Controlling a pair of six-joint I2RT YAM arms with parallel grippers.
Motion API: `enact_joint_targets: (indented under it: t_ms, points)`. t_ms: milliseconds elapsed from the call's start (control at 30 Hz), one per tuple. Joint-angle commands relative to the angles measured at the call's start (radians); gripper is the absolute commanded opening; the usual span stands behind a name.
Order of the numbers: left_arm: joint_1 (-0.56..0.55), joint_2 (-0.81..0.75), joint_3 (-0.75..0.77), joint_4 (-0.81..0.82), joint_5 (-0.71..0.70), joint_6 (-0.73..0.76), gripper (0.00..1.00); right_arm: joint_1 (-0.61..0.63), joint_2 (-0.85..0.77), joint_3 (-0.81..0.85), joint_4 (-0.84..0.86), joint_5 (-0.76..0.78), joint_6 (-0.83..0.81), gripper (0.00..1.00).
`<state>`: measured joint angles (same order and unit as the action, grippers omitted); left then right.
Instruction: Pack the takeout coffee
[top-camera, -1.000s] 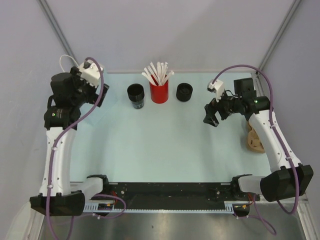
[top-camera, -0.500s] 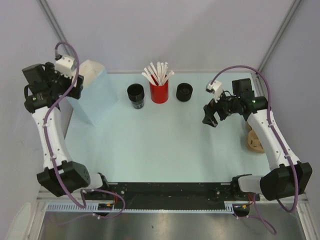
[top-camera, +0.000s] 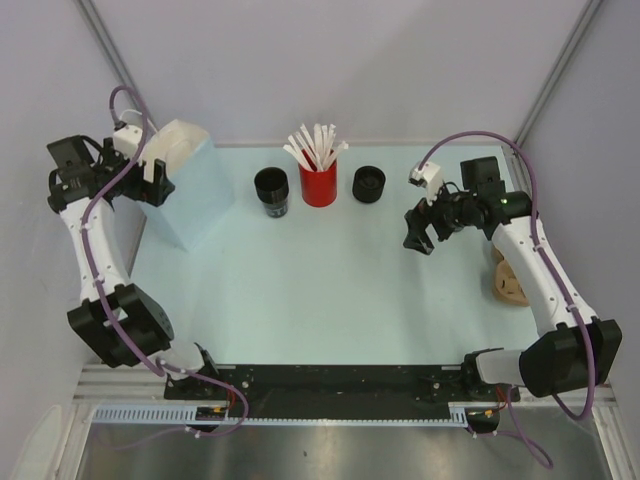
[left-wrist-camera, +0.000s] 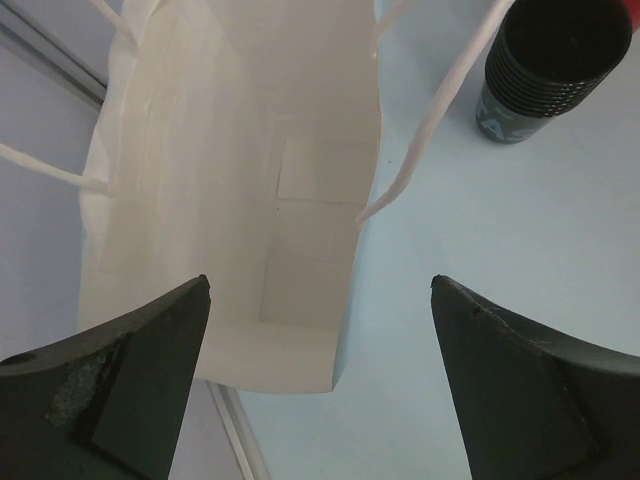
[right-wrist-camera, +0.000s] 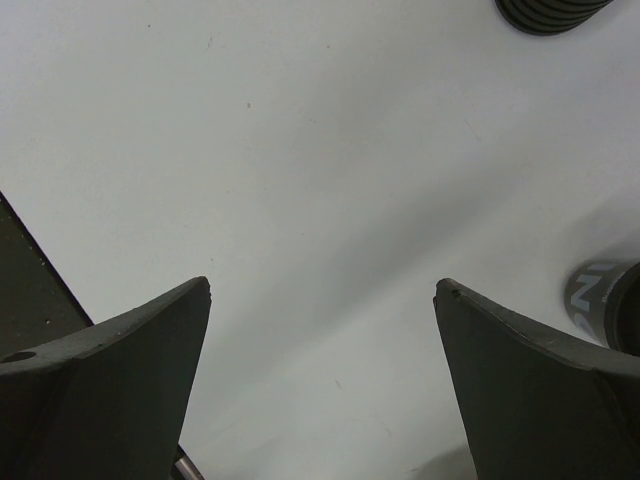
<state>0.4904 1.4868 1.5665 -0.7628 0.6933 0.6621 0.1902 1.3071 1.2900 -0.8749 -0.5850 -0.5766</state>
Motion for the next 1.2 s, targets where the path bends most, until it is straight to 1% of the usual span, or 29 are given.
enact_joint_targets:
  t_ms: [0,100,133,200,233,300,333,367,400,500,600,667,700,767,800,900,1000,1167]
  points:
    - [0.002,0.006,-0.023,0.005,0.084,0.057,0.95,0.006,0.007,-0.001,0.028,-0.01,0.003,0.99]
    - [0.002,0.01,-0.039,0.008,0.081,0.067,0.92,0.008,0.011,-0.001,0.027,-0.009,0.003,0.99]
    - [0.004,0.015,-0.043,0.008,0.081,0.068,0.89,0.009,0.011,-0.001,0.028,-0.007,0.004,0.99]
    - [0.004,0.018,-0.049,0.007,0.087,0.074,0.86,0.009,0.011,-0.001,0.028,-0.007,0.003,0.99]
    - [0.002,0.021,-0.051,0.008,0.092,0.073,0.83,0.009,0.011,-0.001,0.028,-0.007,0.004,0.99]
    - [0.002,0.021,-0.057,0.019,0.098,0.068,0.8,0.009,0.012,-0.001,0.028,-0.009,0.004,0.99]
    - [0.002,0.023,-0.059,0.023,0.1,0.065,0.73,0.009,0.012,-0.001,0.028,-0.009,0.004,0.98]
    - [0.002,0.029,-0.057,0.022,0.1,0.065,0.69,0.009,0.012,-0.001,0.028,-0.009,0.004,0.98]
    - [0.002,0.03,-0.054,0.022,0.103,0.065,0.63,0.008,0.012,-0.001,0.028,-0.01,0.006,0.98]
    - [0.002,0.044,-0.051,0.016,0.106,0.065,0.52,0.009,0.014,-0.001,0.027,-0.009,0.004,0.98]
    - [0.002,0.044,-0.052,0.008,0.12,0.07,0.49,0.011,0.018,-0.001,0.024,-0.007,0.001,0.98]
    - [0.002,0.041,-0.051,0.002,0.127,0.071,0.44,0.011,0.02,-0.001,0.025,-0.007,0.001,0.98]
    - [0.002,0.038,-0.051,0.003,0.133,0.071,0.39,0.012,0.023,-0.001,0.024,-0.007,0.0,0.98]
    - [0.002,0.035,-0.048,-0.001,0.135,0.073,0.33,0.015,0.024,-0.001,0.025,-0.006,0.0,0.98]
    - [0.002,0.027,-0.048,-0.003,0.137,0.071,0.28,0.014,0.024,-0.001,0.024,-0.004,0.001,0.98]
    - [0.002,0.015,-0.034,-0.03,0.15,0.086,0.21,0.014,0.024,-0.001,0.024,-0.003,0.001,0.98]
    - [0.002,-0.002,-0.022,-0.079,0.179,0.111,0.2,0.015,0.026,-0.001,0.025,-0.004,0.001,0.98]
    - [-0.001,-0.074,-0.017,-0.15,0.228,0.165,0.17,0.015,0.026,-0.001,0.024,0.001,0.001,0.98]
